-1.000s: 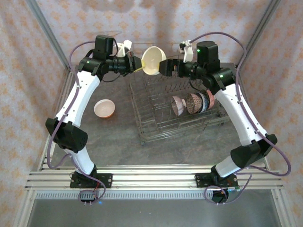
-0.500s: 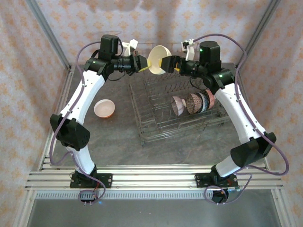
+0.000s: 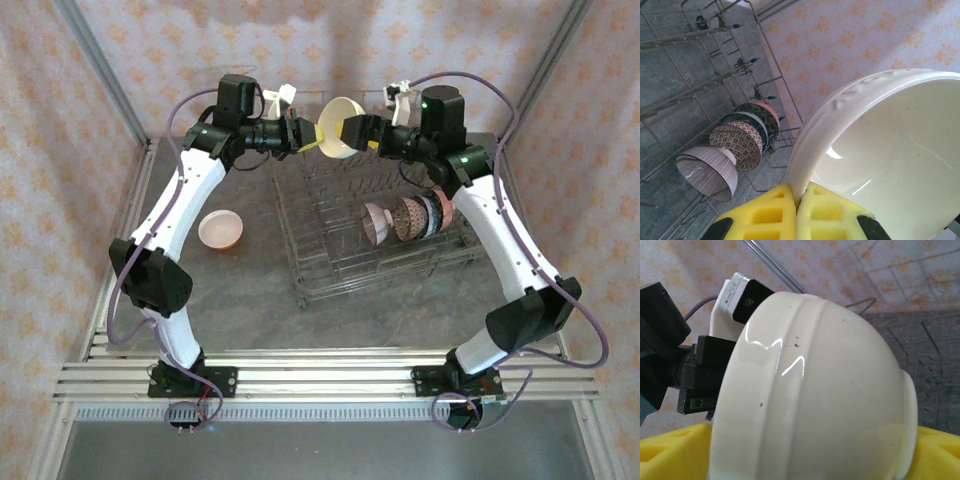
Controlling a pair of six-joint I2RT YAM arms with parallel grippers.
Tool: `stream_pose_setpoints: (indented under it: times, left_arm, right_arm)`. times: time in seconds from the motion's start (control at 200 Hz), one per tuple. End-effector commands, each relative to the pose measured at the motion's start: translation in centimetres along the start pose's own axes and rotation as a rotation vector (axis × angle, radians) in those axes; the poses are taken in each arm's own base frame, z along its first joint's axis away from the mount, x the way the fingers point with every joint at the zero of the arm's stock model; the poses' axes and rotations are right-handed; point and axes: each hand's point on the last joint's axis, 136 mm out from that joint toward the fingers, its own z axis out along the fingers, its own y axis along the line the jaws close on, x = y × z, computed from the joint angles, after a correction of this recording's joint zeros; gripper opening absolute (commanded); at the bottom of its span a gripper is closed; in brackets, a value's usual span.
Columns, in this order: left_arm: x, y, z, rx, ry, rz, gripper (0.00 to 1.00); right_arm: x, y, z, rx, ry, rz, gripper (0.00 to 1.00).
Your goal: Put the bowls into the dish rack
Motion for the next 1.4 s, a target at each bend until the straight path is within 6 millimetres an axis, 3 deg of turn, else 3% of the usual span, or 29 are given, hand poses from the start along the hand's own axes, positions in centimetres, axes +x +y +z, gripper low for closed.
stream_pose_setpoints:
  times: [0.0,0.395,0.651,0.976,1.181,1.391]
  left_arm:
    - [-0.7,-1.7,0.2,0.077,-0.007,0.049,0.00]
    - [-0.5,-0.7,0.6,0.056,-0.002,0.037,0.00]
    - [-0.3,-0.6,0.7,0.051,0.004,0.038,0.00]
    - [0.7,-1.5,1.2,0.065,0.024,0.053,0.00]
    - [1.3,-1.7,1.6,0.065,0.037,0.056,0.00]
    - [1.6,-0.5,1.8,0.022,0.042,0.048,0.00]
  right_arm:
    - [-0.5,1.1,-0.4,-0.050,-0.015,-0.009,0.86]
    - [-0.5,2.4,-0.5,-0.116,-0.004,-0.007,0.89]
    - [-0.1,2.4,-0.2,-0.136,0.015,0.011,0.76]
    - [0.2,1.1,0.5,-0.092,0.027,0.036,0.76]
    - [0.5,0.0,0.8,-0.051,0.035,0.052,0.67]
    - [0.9,-0.8,0.8,-0.012,0.039,0.063,0.62]
